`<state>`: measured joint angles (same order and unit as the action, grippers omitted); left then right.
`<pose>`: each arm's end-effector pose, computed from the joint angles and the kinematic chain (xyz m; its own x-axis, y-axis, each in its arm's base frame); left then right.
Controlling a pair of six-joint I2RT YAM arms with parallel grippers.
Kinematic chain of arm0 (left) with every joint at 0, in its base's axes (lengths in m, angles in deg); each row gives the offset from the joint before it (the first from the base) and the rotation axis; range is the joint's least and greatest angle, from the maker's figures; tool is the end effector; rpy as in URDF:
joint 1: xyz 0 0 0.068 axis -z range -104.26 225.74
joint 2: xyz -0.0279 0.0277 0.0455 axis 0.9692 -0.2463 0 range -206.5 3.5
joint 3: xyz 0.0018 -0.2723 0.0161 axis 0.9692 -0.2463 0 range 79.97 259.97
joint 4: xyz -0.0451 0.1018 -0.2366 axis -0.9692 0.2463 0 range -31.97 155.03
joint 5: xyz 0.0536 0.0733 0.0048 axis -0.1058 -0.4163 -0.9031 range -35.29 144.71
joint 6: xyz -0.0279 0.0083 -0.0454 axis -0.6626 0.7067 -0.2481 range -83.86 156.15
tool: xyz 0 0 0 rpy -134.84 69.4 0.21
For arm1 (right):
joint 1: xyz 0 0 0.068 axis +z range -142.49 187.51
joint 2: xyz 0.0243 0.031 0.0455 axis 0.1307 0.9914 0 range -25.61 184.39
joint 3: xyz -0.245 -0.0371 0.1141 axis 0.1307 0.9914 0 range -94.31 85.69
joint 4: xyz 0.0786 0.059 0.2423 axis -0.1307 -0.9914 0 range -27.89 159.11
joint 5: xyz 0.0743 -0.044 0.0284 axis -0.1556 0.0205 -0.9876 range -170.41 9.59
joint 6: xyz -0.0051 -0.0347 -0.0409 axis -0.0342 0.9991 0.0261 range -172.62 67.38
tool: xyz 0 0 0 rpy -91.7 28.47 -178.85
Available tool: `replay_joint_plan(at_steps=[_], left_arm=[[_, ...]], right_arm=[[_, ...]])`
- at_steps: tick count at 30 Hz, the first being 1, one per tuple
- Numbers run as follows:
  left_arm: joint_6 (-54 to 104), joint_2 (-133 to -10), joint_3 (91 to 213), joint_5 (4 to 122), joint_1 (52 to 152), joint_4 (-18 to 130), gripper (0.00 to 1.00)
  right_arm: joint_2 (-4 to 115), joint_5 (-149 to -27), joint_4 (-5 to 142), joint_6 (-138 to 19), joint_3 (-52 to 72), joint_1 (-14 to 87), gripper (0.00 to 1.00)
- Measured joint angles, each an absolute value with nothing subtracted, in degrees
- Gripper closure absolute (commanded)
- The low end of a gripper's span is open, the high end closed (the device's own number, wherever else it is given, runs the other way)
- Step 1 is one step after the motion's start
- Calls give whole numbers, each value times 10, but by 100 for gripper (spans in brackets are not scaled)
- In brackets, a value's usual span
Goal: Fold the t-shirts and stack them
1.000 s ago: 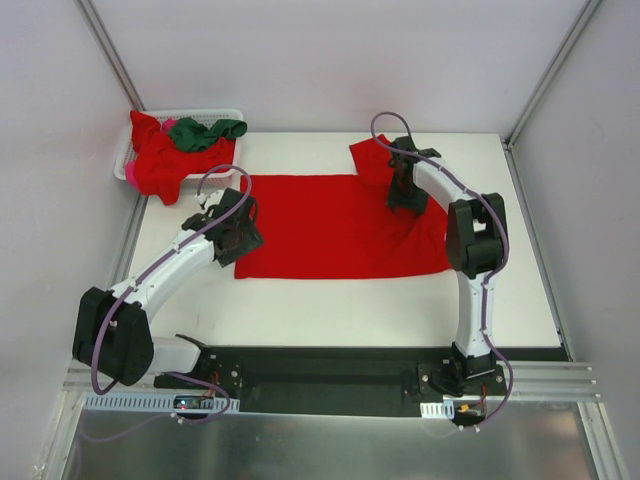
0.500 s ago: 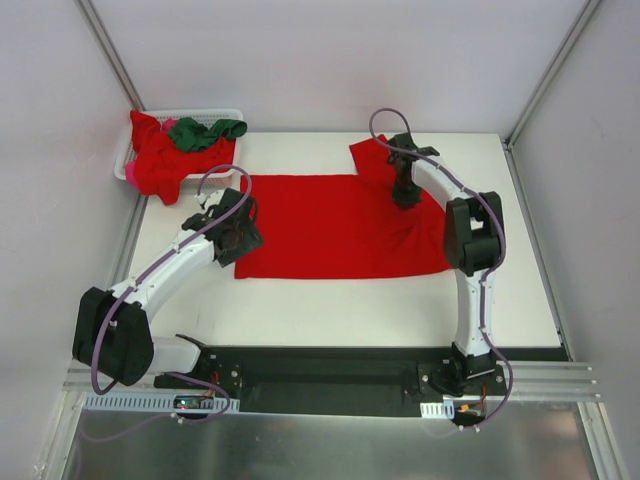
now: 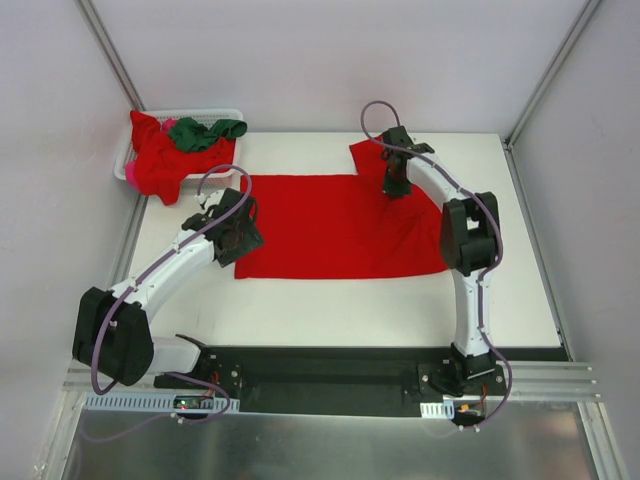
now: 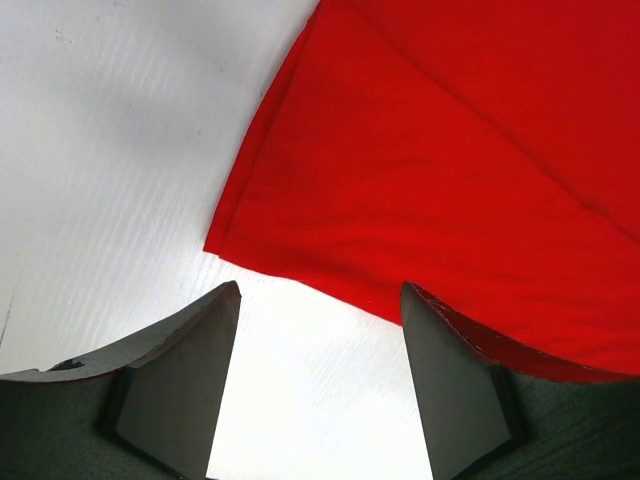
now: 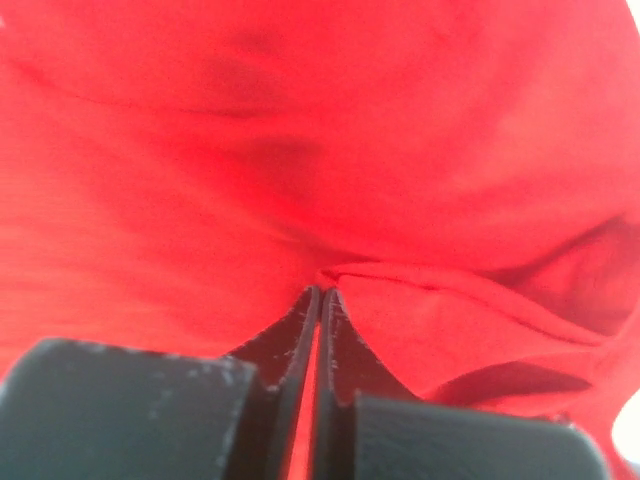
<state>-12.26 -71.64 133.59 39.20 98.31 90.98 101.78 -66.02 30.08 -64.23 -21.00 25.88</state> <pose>0.2486 -0.0930 0.2465 -0.6681 -0.5027 -0.5486 -0.4117 0.8639 -0.2901 0.4635 0.1445 0.1991 -0.8404 -0.0736 -0.5370 -0.0175 0.9939 -0.1088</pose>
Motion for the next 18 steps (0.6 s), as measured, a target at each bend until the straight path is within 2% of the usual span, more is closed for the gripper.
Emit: replay_joint_plan(at_steps=[6, 7, 9, 10, 11, 14, 15, 18], left_arm=[[-123, -714, 1335, 392, 983, 910, 34], [-123, -713, 1334, 392, 983, 910, 34], [-123, -712, 1334, 392, 983, 910, 34], [-123, -711, 1334, 392, 983, 910, 34], [-123, -711, 1334, 392, 983, 910, 34], [-122, -711, 1334, 392, 983, 910, 34], [-121, -711, 1334, 393, 983, 910, 34], [-117, -717, 1335, 397, 983, 910, 34]], right_arm=[[1034, -689, 323, -630, -268, 277, 99], [1035, -693, 324, -629, -268, 279, 96], [1041, -699, 325, -626, -267, 283, 75], [1044, -703, 326, -625, -266, 284, 48], [1046, -707, 327, -622, -263, 285, 34], [1051, -722, 323, -611, -259, 285, 4], [1051, -726, 321, -602, -258, 285, 0], [1044, -738, 308, -589, -256, 282, 0]])
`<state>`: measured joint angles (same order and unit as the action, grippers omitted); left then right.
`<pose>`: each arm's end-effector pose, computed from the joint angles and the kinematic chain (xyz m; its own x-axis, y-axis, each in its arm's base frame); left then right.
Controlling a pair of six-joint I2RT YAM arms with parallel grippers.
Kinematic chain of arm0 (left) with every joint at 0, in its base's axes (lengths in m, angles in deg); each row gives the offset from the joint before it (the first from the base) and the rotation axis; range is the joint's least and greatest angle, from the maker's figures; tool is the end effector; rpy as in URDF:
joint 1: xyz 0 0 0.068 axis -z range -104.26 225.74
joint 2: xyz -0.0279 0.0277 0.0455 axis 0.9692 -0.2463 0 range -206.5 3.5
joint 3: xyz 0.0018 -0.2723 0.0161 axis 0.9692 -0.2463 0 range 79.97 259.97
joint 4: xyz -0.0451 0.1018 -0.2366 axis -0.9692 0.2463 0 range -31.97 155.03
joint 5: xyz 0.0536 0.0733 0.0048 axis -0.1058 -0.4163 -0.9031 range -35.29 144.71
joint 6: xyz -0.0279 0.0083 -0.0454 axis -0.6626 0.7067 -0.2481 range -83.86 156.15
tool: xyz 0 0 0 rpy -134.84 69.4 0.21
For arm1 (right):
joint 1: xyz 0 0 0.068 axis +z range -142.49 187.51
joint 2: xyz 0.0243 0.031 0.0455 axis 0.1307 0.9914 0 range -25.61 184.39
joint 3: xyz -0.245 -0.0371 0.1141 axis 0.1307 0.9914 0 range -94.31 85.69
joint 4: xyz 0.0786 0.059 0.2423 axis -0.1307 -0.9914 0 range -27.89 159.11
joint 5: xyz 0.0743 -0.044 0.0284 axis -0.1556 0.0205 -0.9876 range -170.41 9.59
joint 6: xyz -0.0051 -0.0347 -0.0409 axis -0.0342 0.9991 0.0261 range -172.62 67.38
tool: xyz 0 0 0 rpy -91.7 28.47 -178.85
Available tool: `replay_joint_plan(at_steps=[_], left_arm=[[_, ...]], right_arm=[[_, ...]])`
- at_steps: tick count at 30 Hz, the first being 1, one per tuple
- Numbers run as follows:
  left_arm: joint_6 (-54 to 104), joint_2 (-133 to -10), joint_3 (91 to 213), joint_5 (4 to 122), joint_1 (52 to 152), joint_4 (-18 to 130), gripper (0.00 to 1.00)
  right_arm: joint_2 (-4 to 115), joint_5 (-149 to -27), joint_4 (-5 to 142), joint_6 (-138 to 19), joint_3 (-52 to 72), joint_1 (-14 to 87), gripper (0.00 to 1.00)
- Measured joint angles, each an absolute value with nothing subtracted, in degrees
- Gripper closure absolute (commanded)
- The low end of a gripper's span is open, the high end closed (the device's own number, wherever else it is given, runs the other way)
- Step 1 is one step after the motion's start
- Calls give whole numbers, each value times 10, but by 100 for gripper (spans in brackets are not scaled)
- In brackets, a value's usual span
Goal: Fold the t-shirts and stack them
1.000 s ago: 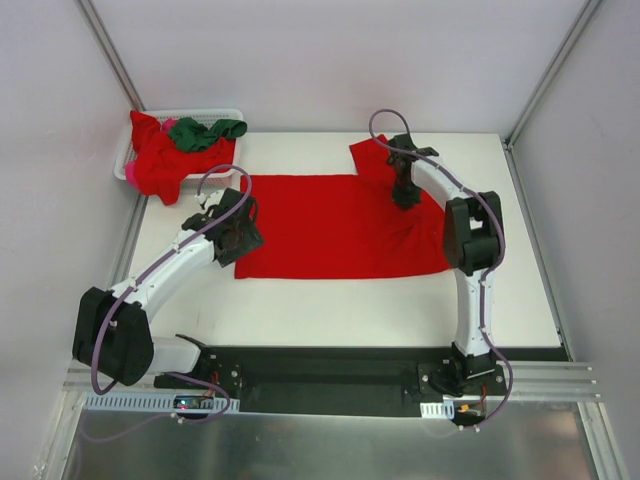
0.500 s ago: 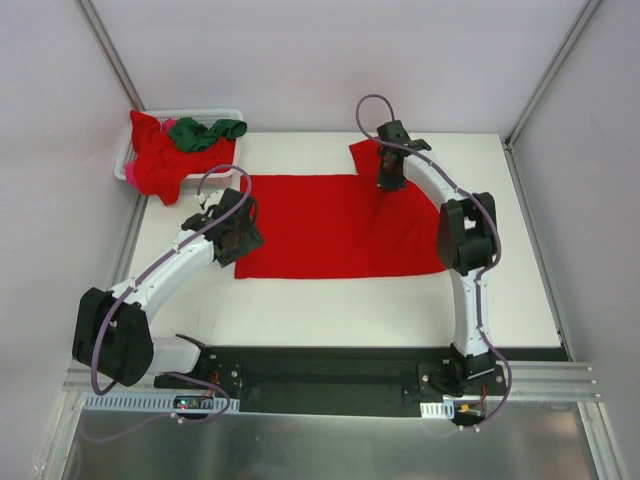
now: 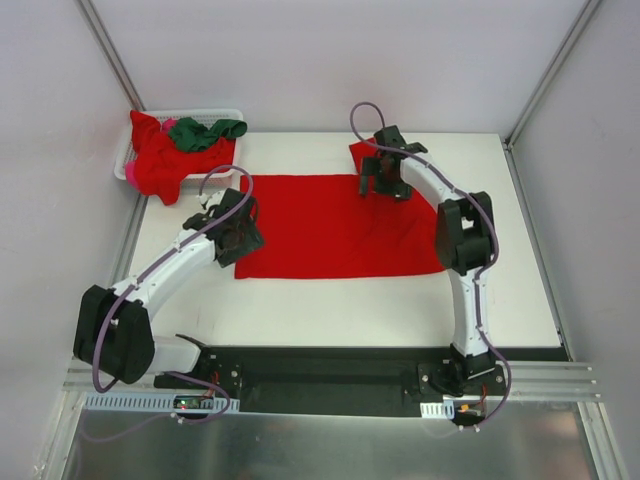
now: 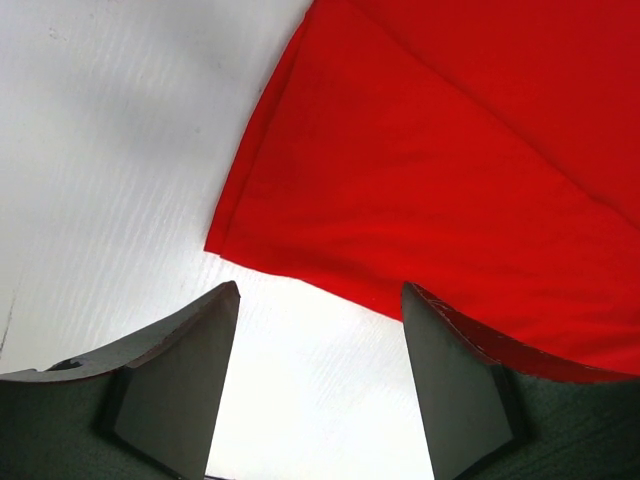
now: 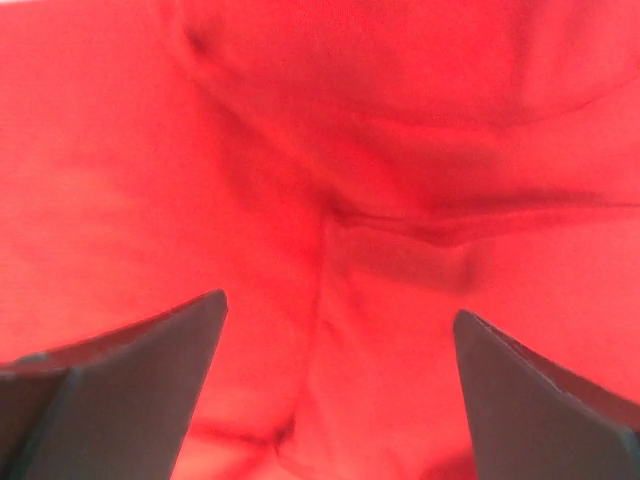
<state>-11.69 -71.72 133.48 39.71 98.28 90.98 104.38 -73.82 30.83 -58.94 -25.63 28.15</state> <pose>0.2485 -0.0932 0.2455 -0.6777 -0.4939 -0.5448 -0.4027 0.8692 -0.2870 0.4700 0.1726 0.2026 -0.8117 -0.1888 -0.5527 -0.2034 0.9785 -0.0356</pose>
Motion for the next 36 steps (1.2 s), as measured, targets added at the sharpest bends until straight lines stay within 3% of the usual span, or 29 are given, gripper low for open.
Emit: replay_joint_plan(at_steps=[4, 9, 13, 17, 21, 36], left_arm=[[-110, -742, 1340, 409, 983, 911, 33], [-111, -791, 1362, 430, 981, 913, 34], [-112, -832, 1378, 448, 972, 908, 35], [-112, -862, 1384, 470, 949, 891, 36], [-114, -879, 1384, 483, 932, 879, 36], [-174, -898, 1339, 483, 910, 826, 38]], right_arm=[[973, -763, 284, -584, -201, 254, 0], [753, -808, 306, -608, 19, 155, 5], [657, -800, 325, -625, 166, 105, 9], [684, -818, 359, -644, 241, 98, 17], [732, -832, 387, -658, 238, 81, 21], [716, -781, 413, -677, 267, 66, 28]])
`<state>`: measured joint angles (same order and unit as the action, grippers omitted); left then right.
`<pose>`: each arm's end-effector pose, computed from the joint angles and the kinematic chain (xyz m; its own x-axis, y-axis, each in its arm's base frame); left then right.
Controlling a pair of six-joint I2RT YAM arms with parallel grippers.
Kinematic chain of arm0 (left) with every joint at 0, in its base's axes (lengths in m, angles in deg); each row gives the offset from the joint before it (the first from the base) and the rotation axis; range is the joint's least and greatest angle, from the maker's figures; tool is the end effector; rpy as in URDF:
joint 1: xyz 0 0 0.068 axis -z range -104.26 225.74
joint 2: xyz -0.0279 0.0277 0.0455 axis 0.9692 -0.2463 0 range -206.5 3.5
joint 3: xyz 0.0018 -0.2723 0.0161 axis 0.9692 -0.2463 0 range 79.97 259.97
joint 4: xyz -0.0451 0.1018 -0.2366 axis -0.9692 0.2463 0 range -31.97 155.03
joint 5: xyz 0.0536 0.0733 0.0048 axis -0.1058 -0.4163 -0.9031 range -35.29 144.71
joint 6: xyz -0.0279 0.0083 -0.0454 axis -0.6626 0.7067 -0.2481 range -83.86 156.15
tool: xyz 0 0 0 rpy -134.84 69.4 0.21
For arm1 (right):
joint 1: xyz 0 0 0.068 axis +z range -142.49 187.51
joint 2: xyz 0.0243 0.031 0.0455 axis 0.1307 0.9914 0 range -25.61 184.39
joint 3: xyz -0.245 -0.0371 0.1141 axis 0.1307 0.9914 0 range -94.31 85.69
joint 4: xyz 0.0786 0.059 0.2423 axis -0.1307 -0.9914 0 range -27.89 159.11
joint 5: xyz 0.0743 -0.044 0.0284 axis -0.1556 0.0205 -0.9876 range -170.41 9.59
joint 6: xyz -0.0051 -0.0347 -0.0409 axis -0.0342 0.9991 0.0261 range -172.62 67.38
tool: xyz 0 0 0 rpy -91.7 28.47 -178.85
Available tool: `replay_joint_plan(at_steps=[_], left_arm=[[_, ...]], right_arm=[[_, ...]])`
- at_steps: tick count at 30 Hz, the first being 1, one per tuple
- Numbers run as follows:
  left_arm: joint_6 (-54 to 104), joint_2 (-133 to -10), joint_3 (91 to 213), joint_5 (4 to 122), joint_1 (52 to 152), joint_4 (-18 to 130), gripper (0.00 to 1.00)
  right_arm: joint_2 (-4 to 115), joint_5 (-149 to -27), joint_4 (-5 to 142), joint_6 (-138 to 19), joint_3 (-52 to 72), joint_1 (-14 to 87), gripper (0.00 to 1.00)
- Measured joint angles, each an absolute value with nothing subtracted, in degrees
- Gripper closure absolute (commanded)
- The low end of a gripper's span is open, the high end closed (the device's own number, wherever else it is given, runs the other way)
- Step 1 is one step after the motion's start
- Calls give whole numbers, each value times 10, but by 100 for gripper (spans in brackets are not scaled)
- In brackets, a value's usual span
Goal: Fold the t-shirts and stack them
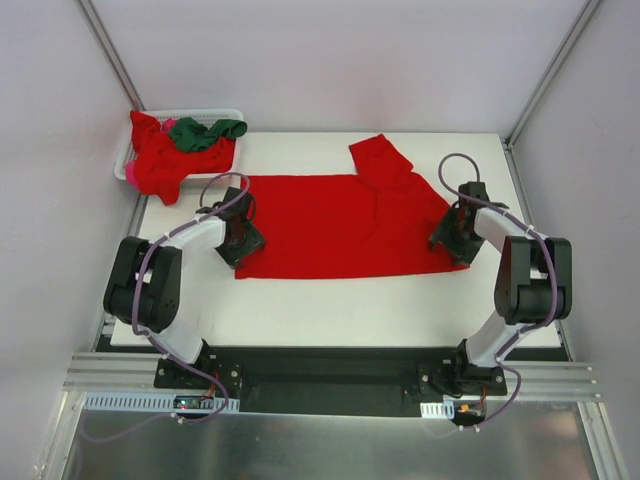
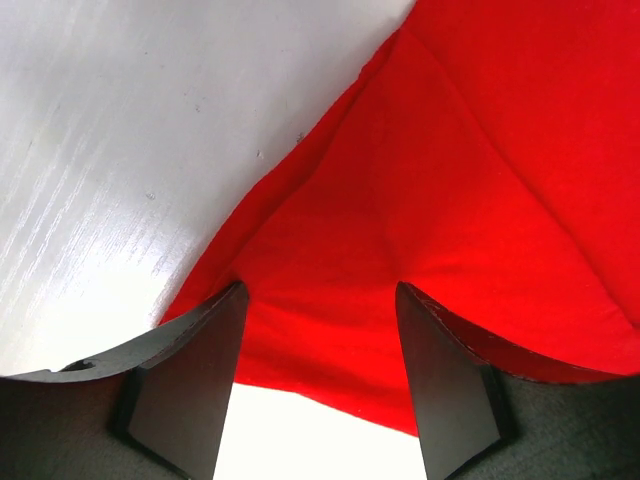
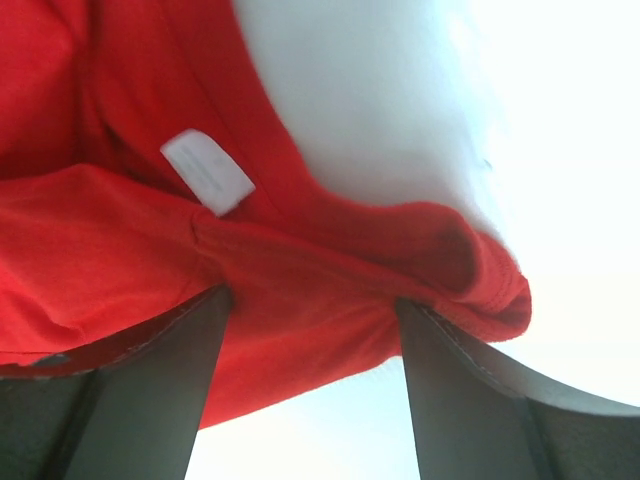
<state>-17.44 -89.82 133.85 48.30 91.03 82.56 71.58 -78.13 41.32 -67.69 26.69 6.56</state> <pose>0.3007 -0.0781 0.1695 -0.6874 -0.6411 -0.3413 -0.5700 0.7674 -0.2936 0.3273 -0.0069 0.1711 -0.8733 0.2744 -0.4025 0.2692 0.9605 0.0707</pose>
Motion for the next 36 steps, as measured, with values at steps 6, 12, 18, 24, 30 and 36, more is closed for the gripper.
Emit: replay_joint_plan(at_steps=[6, 12, 18, 24, 30, 36], left_arm=[[-186, -871, 1308, 481, 910, 809, 38], [-182, -830, 1269, 482, 911, 818, 38], [-144, -794, 1261, 486, 916, 880, 35], [-33, -781, 1447, 487, 916, 959, 27], [62, -859, 1709, 479, 914, 938, 29], [67, -1007, 1776, 504, 910, 924, 30]], right_arm=[[670, -762, 387, -689, 317, 63, 28], [632, -756, 341, -689, 356, 62, 27], [608, -768, 277, -682, 329, 61, 12], [595, -813, 206, -635, 29, 60, 2], [648, -879, 319, -605, -176, 90, 2], [818, -919, 404, -660, -195, 119, 2]])
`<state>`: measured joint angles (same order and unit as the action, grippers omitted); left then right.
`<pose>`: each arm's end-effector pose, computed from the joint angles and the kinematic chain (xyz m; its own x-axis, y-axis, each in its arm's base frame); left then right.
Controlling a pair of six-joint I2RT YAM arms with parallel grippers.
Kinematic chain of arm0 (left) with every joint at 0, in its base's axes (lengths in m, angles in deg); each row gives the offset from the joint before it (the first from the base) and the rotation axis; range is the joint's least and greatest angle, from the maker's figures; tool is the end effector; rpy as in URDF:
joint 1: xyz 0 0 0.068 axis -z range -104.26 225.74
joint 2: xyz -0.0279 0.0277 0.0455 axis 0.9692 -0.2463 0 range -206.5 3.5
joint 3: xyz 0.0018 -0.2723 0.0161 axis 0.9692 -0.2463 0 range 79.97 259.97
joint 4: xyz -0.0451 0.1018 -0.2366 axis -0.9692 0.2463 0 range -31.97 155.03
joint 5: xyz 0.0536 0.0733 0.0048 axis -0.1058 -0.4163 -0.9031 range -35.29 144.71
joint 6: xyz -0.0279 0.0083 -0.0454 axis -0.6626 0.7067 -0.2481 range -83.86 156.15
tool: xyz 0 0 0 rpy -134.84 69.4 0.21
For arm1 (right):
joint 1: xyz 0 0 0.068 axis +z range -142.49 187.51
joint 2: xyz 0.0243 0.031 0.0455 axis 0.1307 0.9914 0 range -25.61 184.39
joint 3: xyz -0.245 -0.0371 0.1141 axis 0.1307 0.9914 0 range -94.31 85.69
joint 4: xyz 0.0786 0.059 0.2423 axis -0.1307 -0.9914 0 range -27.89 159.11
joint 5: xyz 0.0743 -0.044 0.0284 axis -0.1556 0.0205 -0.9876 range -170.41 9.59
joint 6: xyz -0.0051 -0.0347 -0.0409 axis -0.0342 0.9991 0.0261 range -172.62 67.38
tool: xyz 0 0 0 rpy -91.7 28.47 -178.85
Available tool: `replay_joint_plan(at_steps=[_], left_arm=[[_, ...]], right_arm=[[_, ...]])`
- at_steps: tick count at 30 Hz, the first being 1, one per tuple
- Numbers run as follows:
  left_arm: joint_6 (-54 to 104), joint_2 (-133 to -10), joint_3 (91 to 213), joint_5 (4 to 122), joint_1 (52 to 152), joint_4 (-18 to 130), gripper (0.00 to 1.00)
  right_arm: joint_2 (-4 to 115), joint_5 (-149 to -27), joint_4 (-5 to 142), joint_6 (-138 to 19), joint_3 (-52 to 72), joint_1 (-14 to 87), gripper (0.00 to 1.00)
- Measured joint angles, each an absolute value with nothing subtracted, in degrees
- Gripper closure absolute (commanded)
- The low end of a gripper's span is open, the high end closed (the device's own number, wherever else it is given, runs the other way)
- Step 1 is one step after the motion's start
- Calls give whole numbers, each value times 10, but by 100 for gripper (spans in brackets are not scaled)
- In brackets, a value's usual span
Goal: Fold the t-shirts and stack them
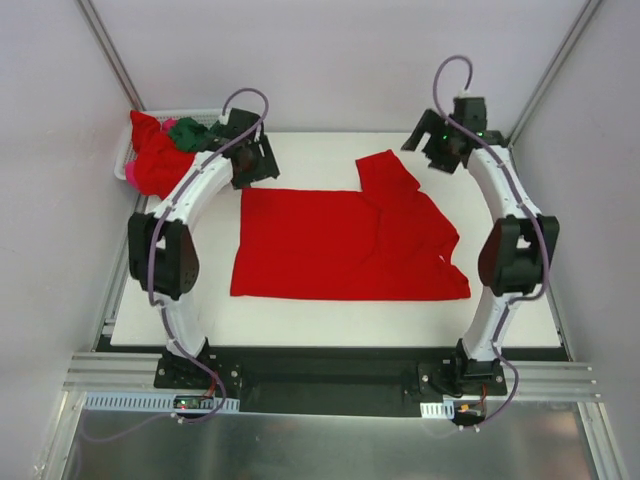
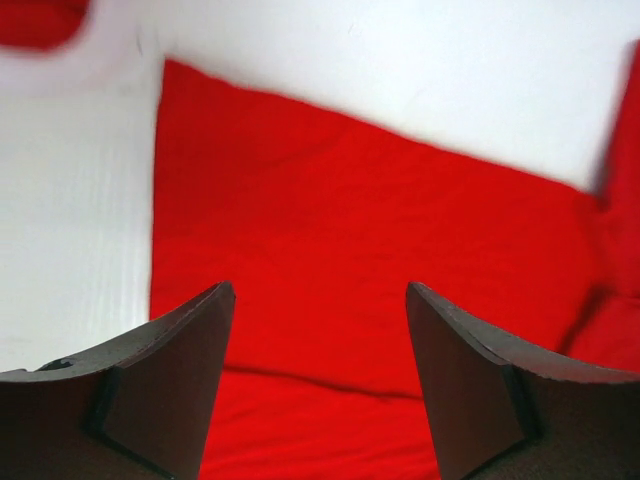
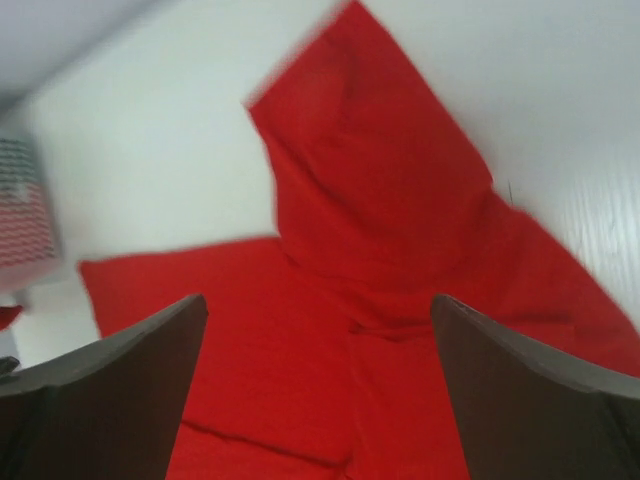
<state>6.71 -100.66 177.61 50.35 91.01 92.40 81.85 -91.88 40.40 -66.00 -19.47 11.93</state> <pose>0.4036 -0.1074 0.3296 -0.6517 -0.3300 -0.6829 -0.1299 0.9357 -0.3281 0.4379 0.0409 0.3594 -0.5565 0.1846 -0.8101 -0.1198 0.9470 0.2980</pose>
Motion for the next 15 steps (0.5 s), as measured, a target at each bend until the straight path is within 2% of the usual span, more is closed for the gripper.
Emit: replay_joint_plan(at_steps=[3, 6, 11, 15], left_arm=[[51, -1067, 1765, 517, 910, 930, 31], [25, -1074, 1720, 528, 910, 936, 31], [-21, -1020, 1603, 531, 911, 936, 31], [-47, -957, 1533, 535, 915, 944, 28]], right_arm=[[867, -914, 390, -683, -141, 126, 2], [858, -905, 362, -693, -54, 127, 2], [791, -889, 323, -690, 53, 127, 2], [712, -867, 282, -681, 74, 137, 0]])
